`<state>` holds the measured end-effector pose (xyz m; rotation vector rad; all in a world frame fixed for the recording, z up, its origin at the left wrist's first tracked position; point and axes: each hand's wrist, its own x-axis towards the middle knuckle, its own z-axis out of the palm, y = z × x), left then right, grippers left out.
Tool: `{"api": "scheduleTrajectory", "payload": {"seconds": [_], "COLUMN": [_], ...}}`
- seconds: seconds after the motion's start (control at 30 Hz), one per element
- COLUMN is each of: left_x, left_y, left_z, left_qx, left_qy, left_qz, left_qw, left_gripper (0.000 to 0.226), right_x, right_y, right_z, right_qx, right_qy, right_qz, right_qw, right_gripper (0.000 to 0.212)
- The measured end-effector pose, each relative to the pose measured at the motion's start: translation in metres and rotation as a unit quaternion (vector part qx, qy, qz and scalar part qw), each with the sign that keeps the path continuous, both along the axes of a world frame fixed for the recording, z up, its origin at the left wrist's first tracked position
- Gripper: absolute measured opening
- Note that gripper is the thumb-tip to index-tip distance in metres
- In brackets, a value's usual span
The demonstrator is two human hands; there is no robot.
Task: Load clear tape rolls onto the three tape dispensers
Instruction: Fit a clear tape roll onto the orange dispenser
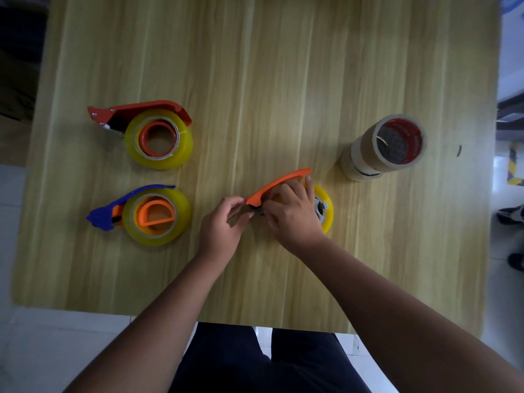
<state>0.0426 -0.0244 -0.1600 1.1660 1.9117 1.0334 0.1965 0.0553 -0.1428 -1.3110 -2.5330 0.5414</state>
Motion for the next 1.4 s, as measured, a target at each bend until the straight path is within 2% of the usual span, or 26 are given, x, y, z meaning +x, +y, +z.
{"api": "scheduleTrajectory", "payload": {"seconds": [0.07, 0.17, 0.3, 0.4, 0.47, 0.53, 0.63, 0.7, 0.97, 1.23, 1.33, 1.4], "left_x": [0.001, 0.002, 0.001, 0.000, 0.001, 0.001, 0.001, 0.000, 0.001, -0.009, -0.010, -0.007], "left_y": [0.001, 0.001, 0.000, -0.003, -0.004, -0.004, -0.003, -0.003, 0.001, 0.007, 0.010, 0.012], "left_z": [0.001, -0.001, -0.002, -0.002, -0.002, -0.002, -0.003, -0.004, -0.001, 0.004, 0.006, 0.011], "left_qx": [-0.003, -0.007, -0.008, -0.004, -0.003, -0.002, -0.008, -0.010, -0.007, -0.034, -0.059, -0.069], "left_qy": [-0.004, 0.001, 0.000, 0.001, 0.013, 0.032, 0.049, 0.055, 0.059, 0.046, 0.055, 0.057], "left_qz": [-0.001, 0.001, -0.008, -0.016, -0.010, -0.005, -0.003, -0.009, -0.026, -0.031, -0.073, -0.115], "left_qw": [1.000, 1.000, 1.000, 1.000, 1.000, 0.999, 0.999, 0.998, 0.998, 0.998, 0.994, 0.989], "left_gripper": [0.031, 0.030, 0.032, 0.036, 0.034, 0.032, 0.032, 0.033, 0.037, 0.039, 0.048, 0.049], "right_x": [0.000, 0.002, 0.003, 0.004, 0.006, 0.010, 0.013, 0.011, 0.004, 0.008, 0.037, 0.051], "right_y": [-0.002, -0.003, -0.001, 0.002, 0.000, -0.004, -0.006, -0.004, -0.001, 0.011, 0.003, -0.004], "right_z": [-0.005, -0.012, -0.011, -0.007, -0.002, 0.004, 0.007, 0.004, -0.013, -0.006, 0.004, 0.006], "right_qx": [0.033, 0.076, 0.065, 0.052, 0.041, 0.036, 0.031, 0.037, 0.094, 0.060, 0.017, 0.008], "right_qy": [-0.008, 0.014, 0.063, 0.082, 0.086, 0.055, -0.029, -0.040, 0.031, 0.086, 0.108, 0.111], "right_qz": [-0.007, -0.007, -0.002, -0.008, 0.010, 0.020, -0.011, -0.007, -0.015, 0.052, 0.056, 0.055], "right_qw": [0.999, 0.997, 0.996, 0.995, 0.995, 0.998, 0.999, 0.999, 0.995, 0.993, 0.992, 0.992], "right_gripper": [0.001, 0.006, 0.007, 0.022, 0.023, 0.017, 0.020, 0.015, 0.004, 0.006, 0.028, 0.028]}}
